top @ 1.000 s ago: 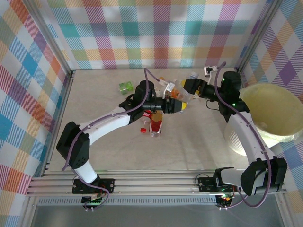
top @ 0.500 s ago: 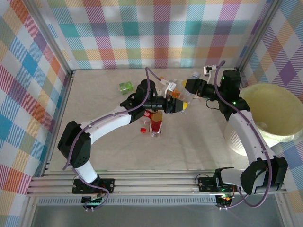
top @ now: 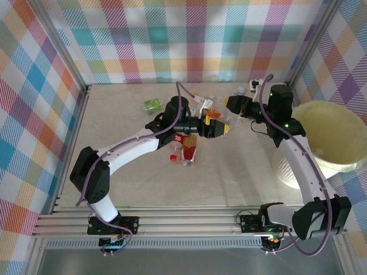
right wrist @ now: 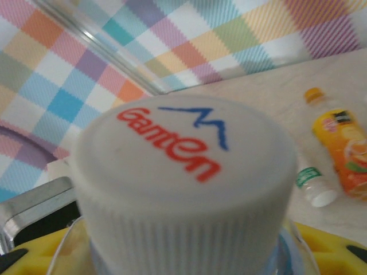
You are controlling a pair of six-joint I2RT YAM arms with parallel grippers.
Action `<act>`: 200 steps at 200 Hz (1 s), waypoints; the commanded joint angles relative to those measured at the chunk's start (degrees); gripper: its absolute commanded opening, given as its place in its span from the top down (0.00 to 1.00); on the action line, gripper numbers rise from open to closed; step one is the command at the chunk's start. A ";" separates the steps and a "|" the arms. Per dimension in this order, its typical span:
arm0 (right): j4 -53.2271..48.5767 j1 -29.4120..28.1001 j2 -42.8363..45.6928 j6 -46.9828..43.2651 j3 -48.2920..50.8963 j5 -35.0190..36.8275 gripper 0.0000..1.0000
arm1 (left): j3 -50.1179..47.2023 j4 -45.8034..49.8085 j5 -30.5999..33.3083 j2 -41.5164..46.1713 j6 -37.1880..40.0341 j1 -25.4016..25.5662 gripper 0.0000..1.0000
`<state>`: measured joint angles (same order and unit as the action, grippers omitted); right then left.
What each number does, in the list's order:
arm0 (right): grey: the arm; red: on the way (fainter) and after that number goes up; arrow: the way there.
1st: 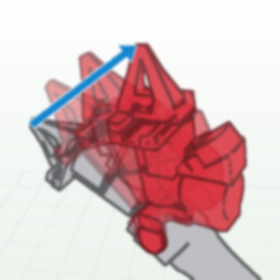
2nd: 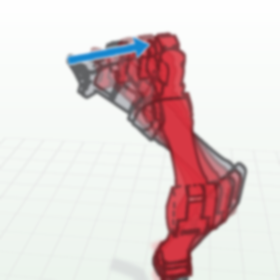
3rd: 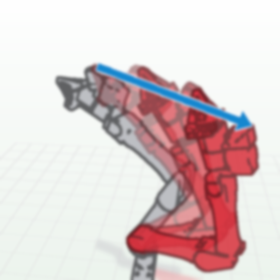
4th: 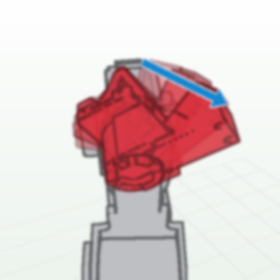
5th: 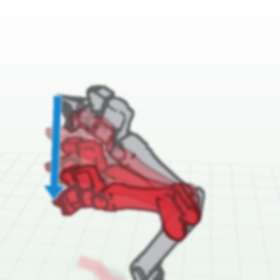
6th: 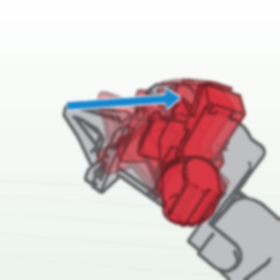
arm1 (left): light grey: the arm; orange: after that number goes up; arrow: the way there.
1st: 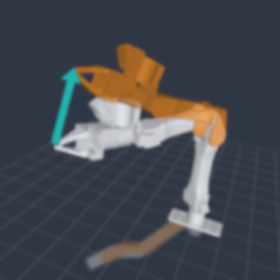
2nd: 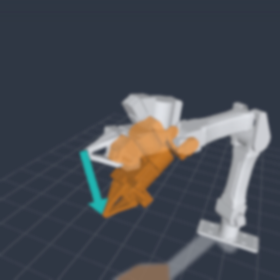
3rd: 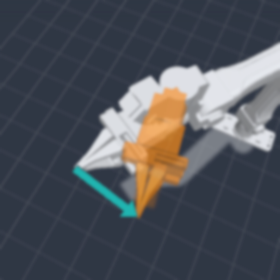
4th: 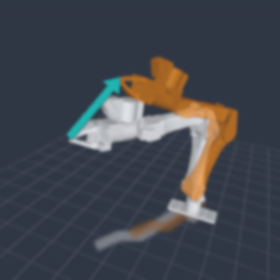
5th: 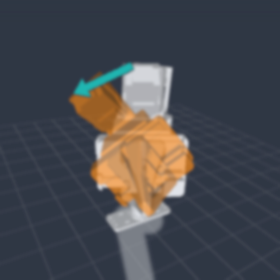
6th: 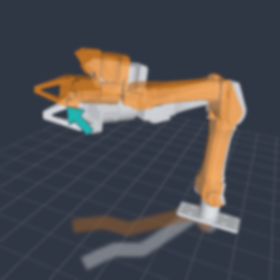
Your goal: Put the plastic bottles in the bin
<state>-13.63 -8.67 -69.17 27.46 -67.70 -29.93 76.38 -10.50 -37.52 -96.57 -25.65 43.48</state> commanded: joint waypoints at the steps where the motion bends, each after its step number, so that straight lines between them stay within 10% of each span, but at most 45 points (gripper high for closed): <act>1: -3.73 -0.05 4.57 -6.74 -4.41 11.50 0.59 | -0.50 2.88 5.87 4.60 3.21 0.59 0.03; 116: 10.09 1.64 18.61 -35.95 -2.22 56.60 0.62 | -8.26 7.29 29.94 13.19 4.53 -0.22 0.00; 200: 8.84 21.84 16.13 -29.25 -4.28 56.24 0.62 | -9.79 7.95 35.38 12.99 1.40 -0.46 0.00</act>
<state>-4.40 6.46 -52.58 -6.46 -70.57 25.93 67.94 -3.03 -5.96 -84.90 -22.87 43.38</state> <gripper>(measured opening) 0.508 0.999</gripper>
